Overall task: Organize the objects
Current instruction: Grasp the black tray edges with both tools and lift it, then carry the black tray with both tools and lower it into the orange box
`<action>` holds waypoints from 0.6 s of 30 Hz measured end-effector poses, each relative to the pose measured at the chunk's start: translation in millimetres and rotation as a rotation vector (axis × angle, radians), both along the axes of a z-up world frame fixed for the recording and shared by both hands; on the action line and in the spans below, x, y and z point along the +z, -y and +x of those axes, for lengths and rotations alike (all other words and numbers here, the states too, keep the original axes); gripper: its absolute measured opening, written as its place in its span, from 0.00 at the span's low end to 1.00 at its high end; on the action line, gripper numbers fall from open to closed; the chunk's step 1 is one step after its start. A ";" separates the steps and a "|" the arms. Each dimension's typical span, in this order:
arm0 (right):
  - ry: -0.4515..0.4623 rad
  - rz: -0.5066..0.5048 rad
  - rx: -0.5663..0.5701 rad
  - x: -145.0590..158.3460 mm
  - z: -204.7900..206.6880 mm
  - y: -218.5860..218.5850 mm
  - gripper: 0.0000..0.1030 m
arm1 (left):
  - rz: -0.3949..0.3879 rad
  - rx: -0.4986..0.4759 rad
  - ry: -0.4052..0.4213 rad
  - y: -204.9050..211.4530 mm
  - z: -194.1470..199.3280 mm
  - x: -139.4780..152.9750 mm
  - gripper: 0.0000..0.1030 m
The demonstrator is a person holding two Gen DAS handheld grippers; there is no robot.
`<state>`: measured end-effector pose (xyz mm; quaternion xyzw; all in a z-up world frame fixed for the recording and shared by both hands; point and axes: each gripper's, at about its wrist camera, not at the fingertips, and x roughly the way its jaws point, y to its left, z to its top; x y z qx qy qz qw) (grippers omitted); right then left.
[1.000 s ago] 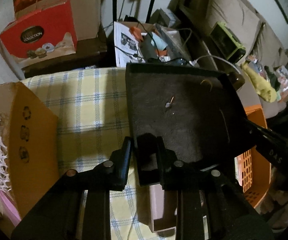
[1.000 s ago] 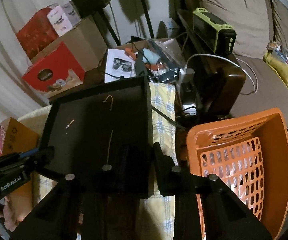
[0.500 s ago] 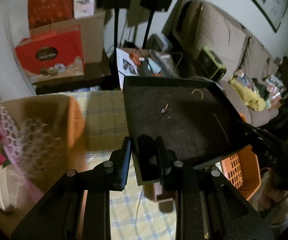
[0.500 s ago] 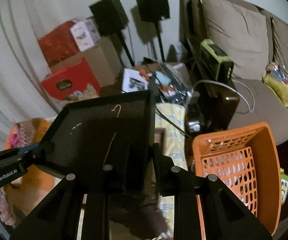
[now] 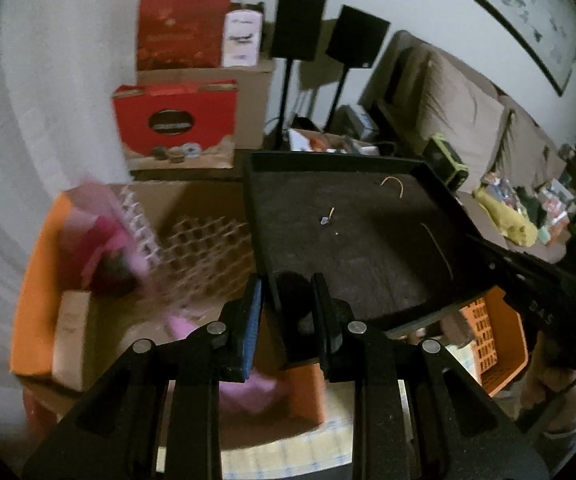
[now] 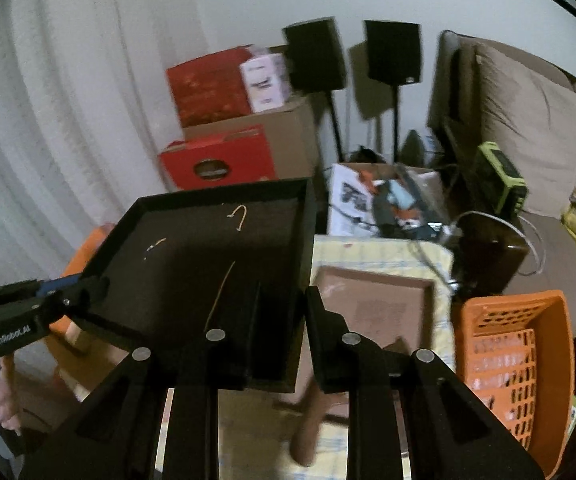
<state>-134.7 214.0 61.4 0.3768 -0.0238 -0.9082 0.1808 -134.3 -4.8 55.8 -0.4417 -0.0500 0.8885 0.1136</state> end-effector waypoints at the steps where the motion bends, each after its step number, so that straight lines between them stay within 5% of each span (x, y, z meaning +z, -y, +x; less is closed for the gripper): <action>1: 0.002 0.001 0.015 -3.2 2.9 8.3 0.21 | -0.002 0.009 0.003 5.5 2.9 -2.4 0.21; 18: 0.071 0.000 0.086 -56.7 20.8 49.3 0.20 | 0.011 0.035 0.045 53.8 53.1 -39.4 0.21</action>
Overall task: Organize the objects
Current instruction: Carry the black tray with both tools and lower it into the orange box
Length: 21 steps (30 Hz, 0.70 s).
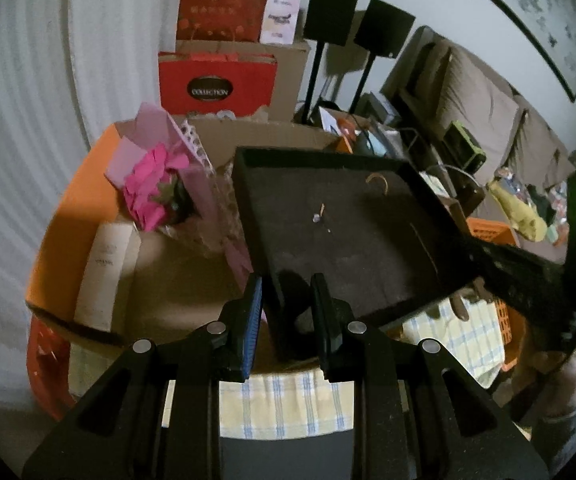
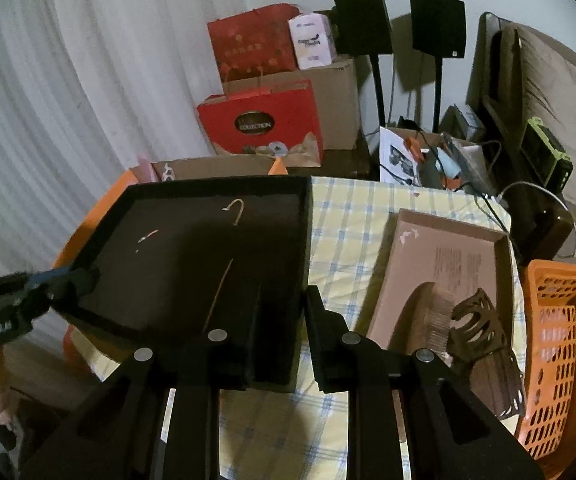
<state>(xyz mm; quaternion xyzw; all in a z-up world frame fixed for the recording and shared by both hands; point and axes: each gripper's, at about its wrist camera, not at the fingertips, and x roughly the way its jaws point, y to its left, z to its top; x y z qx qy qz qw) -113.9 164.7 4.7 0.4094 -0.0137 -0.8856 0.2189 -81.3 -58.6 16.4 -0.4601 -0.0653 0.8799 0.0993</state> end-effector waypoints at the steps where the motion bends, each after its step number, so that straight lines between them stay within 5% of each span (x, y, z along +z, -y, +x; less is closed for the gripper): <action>1: 0.000 0.002 -0.003 -1.5 -1.0 -0.3 0.20 | 0.006 -0.006 0.009 -0.8 2.1 -2.8 0.21; 12: -0.006 -0.018 0.039 -2.0 -18.4 -4.6 0.10 | -0.058 -0.033 -0.006 0.4 8.0 10.5 0.23; 16: -0.017 0.010 0.055 0.6 -23.1 0.2 0.09 | -0.108 -0.031 -0.059 5.9 -18.9 29.8 0.49; 21: -0.025 0.037 0.077 1.1 -31.2 6.7 0.09 | -0.233 -0.114 -0.061 -12.5 -69.6 30.1 0.57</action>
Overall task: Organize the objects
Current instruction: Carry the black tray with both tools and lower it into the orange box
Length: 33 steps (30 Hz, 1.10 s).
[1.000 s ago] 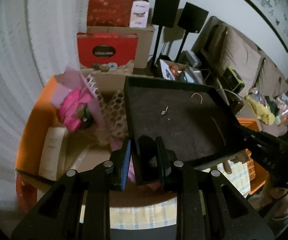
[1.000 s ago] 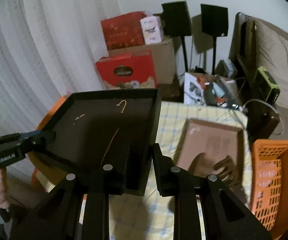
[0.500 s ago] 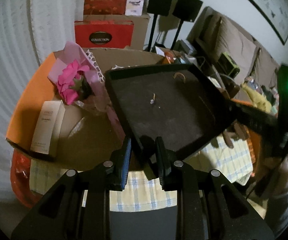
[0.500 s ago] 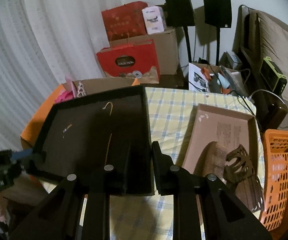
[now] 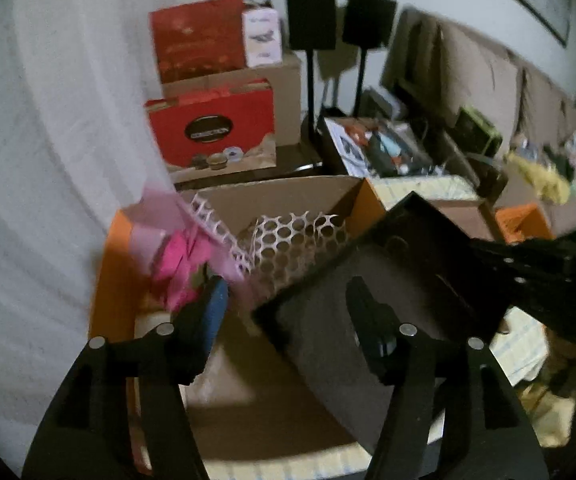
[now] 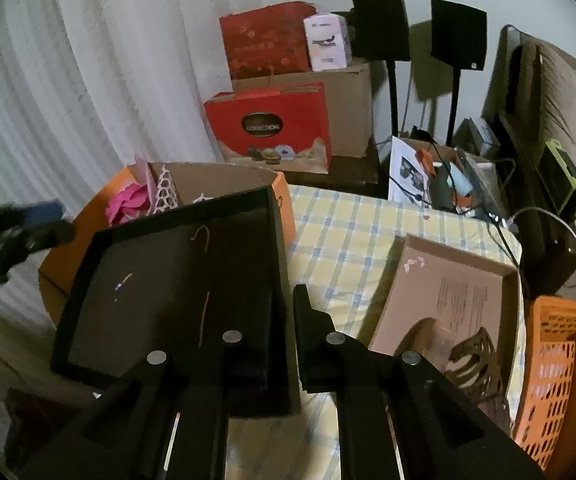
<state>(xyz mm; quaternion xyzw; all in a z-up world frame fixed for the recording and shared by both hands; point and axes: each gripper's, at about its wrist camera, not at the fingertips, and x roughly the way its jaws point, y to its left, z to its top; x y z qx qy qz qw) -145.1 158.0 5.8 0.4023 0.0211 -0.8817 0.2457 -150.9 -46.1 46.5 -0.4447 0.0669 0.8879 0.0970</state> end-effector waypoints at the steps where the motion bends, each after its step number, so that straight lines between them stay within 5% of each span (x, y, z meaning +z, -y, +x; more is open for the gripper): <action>1: 0.001 0.004 0.003 0.1 -1.9 1.0 0.09 | -0.030 -0.019 0.005 -5.4 -6.9 -3.3 0.57; 5: -0.004 0.022 0.028 0.2 -6.1 5.2 0.09 | -0.160 -0.101 0.024 -28.4 -29.1 -22.5 0.57; 9: 0.001 0.015 0.038 -1.6 -11.1 5.1 0.09 | -0.188 -0.158 0.059 -40.8 -38.1 -40.1 0.58; 12: 0.005 -0.007 0.018 2.0 -11.9 -0.1 0.10 | -0.117 -0.166 0.093 -37.5 -42.3 -42.5 0.43; 17: 0.013 -0.055 -0.086 14.6 -7.0 -18.4 0.48 | -0.081 -0.180 0.122 -38.3 -41.2 -44.0 0.20; 24: 0.045 -0.141 -0.183 30.6 26.8 -43.1 0.53 | -0.098 -0.151 0.111 -39.6 -35.7 -40.3 0.18; 33: 0.241 -0.250 -0.123 4.6 46.3 -26.1 0.56 | -0.098 -0.100 0.121 -30.9 -31.4 -34.0 0.17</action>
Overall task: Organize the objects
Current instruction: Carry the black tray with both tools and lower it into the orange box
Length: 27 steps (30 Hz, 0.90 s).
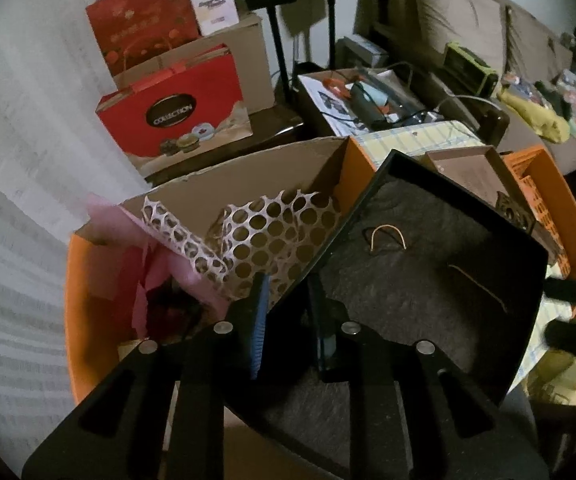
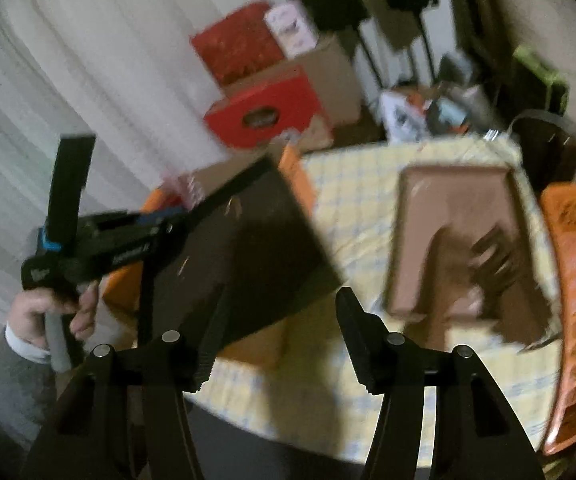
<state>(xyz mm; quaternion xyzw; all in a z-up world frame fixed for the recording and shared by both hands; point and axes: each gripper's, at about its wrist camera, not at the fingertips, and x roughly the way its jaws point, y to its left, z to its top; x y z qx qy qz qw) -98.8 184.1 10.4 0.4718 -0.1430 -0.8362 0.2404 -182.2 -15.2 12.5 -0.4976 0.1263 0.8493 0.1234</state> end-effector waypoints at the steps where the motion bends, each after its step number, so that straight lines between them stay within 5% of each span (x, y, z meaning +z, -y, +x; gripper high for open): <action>1: 0.012 0.006 0.001 -3.9 -1.8 4.4 0.56 | 0.004 0.006 0.002 1.6 1.1 0.1 0.16; 7: -0.001 0.034 0.011 -5.6 -10.5 21.5 0.42 | 0.004 0.036 0.004 13.5 10.5 -0.1 0.13; 14: -0.042 0.083 0.042 5.9 -32.9 38.9 0.19 | 0.097 0.094 0.033 42.5 15.5 -1.0 0.11; 27: -0.052 0.167 0.134 3.6 -76.8 96.4 0.07 | 0.234 0.215 0.044 94.2 12.0 -23.3 0.01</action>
